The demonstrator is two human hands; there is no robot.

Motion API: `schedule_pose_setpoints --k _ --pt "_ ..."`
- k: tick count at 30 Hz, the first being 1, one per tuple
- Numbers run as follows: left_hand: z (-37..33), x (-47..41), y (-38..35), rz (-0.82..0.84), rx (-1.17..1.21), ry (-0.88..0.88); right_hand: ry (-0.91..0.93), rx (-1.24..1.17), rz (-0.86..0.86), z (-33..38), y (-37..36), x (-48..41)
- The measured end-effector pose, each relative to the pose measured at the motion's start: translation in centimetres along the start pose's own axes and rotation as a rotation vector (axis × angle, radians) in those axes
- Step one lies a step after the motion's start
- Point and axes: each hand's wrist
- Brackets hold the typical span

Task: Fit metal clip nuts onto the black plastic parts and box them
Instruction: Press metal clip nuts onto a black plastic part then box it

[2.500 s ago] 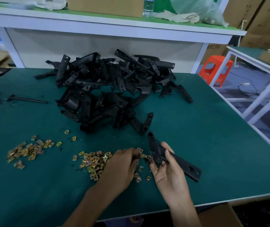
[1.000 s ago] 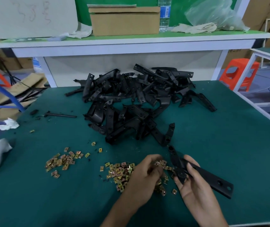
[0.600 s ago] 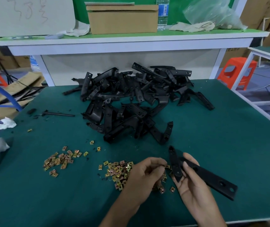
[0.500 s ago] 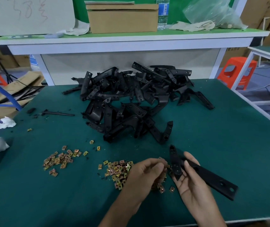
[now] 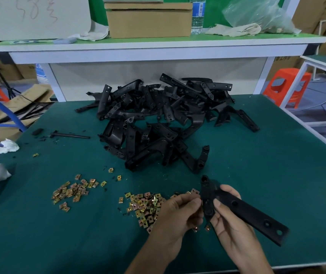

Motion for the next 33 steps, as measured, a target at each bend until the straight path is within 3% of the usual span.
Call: schedule_pose_setpoints --k 10,19,22,25,26,28,33 --pt "0.2 -0.1 0.0 -0.039 0.0 0.026 0.004 0.066 0.01 -0.1 -0.2 0.1" --pt "-0.5 -0.1 0.5 0.084 -0.052 0.059 -0.014 0.041 0.065 -0.6 -0.4 0.0" --pt "-0.7 -0.4 1.0 0.063 -0.495 -0.023 0.002 0.024 0.022 -0.6 -0.3 -0.1" --pt "-0.2 -1.1 2.0 -0.127 -1.39 -0.238 0.057 -0.037 -0.099 -0.3 0.3 -0.4" --pt "0.0 -1.2 2.3 -0.146 -1.588 -0.246 0.068 -0.05 -0.122 -0.1 0.5 -0.5" --pt "0.7 -1.8 3.1 -0.138 -1.743 -0.194 0.062 -0.057 -0.126 -0.1 0.7 -0.6" --pt "0.6 -2.6 3.5 -0.189 -1.767 -0.197 0.036 -0.032 -0.093 -0.4 0.3 -0.6"
Point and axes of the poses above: each hand's wrist, its own x-axis away from the middle knuckle, its own y-axis out of the back of the hand, z = x × y, and after that the axes turned 14 degrees about z, right-handed
